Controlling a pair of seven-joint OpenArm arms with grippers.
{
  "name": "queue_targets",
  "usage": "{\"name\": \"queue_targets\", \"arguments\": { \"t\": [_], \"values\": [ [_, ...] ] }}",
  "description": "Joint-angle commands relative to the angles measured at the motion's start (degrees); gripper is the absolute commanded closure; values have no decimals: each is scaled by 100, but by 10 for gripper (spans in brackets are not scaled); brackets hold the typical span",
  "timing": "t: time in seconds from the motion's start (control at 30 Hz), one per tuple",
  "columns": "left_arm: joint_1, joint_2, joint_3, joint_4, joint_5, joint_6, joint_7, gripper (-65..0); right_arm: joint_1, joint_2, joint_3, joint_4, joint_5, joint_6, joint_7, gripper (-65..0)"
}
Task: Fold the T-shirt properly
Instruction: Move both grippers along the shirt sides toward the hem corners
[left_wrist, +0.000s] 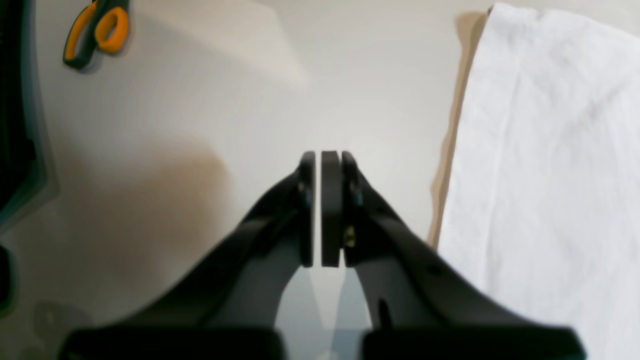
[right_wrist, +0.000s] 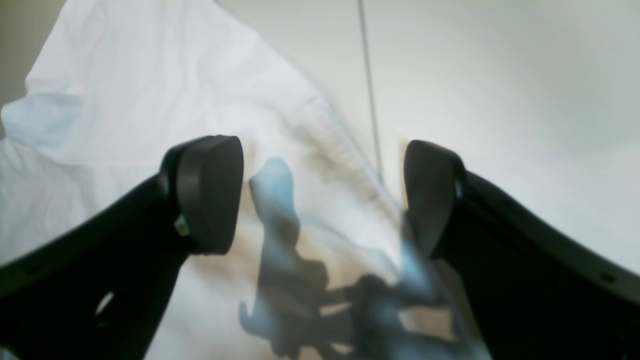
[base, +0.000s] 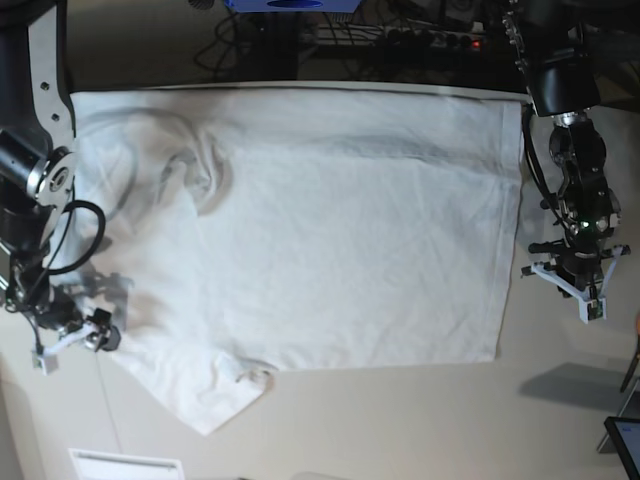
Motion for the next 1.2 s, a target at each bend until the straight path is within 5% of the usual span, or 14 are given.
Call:
{"name": "queue_targets", "arguments": {
  "t": [0.0,0.43,0.53,0.67,0.73,0.87,1.17],
  "values": [
    [-138,-115,-37,84,9,4,-143,-29,207,78,-6,85,78,52,126,-479],
    [-279,-124,-37,-285,-26,-5,-143,-44,189,-63,-648,85,87,44,363,-469],
    [-463,-115,-37,-619,-35,-199,-134,-149,145,-63,-648,85,78,44,372,-383],
    [-683,-106,-46,-1112,-35,-322,-143,-368,128,-63,-648,85,78,44,372,-200],
    [-806,-97,-46,-1138,-44,-322,-143,-420,128,-63,-648,85,78,44,372,-109],
    [-1184,-89,-37,-1147,-44,-322,-143,-433,128,-63,-648,85,78,44,372,-1],
    [-2758,52,24,-3002,-44,-401,-337,-437,-22,-72,-648,85,78,44,372,-1]
  ]
}}
